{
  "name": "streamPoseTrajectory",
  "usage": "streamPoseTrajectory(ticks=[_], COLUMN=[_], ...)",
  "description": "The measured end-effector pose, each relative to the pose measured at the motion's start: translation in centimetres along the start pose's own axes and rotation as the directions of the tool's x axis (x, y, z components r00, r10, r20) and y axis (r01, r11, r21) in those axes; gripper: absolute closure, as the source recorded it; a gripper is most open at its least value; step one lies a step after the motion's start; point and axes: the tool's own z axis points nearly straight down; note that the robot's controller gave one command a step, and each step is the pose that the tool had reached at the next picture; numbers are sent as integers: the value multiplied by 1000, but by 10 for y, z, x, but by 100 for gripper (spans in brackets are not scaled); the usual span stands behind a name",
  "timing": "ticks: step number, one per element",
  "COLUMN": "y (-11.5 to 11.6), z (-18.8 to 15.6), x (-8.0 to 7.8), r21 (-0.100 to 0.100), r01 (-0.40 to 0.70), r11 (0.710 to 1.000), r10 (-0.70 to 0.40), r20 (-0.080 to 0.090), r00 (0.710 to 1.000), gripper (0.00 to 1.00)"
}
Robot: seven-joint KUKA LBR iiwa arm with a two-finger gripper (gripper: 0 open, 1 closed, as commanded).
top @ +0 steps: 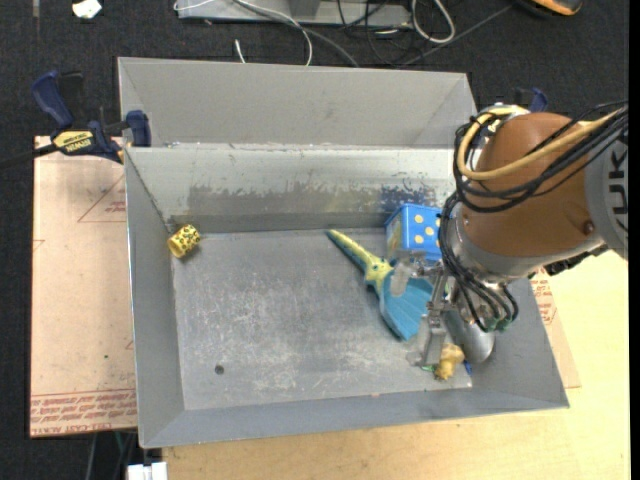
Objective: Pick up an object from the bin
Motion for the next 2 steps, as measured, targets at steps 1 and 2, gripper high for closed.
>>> streamPoseTrajectory(ticks=[1,2], y=[0,-52], z=[-3,84], x=[-1,-55], r21=[0,-2], r01=[0,-98], r11=[1000,995], r10=[0,98], r20=[7,14], r00=[1000,995], gripper=[0,0])
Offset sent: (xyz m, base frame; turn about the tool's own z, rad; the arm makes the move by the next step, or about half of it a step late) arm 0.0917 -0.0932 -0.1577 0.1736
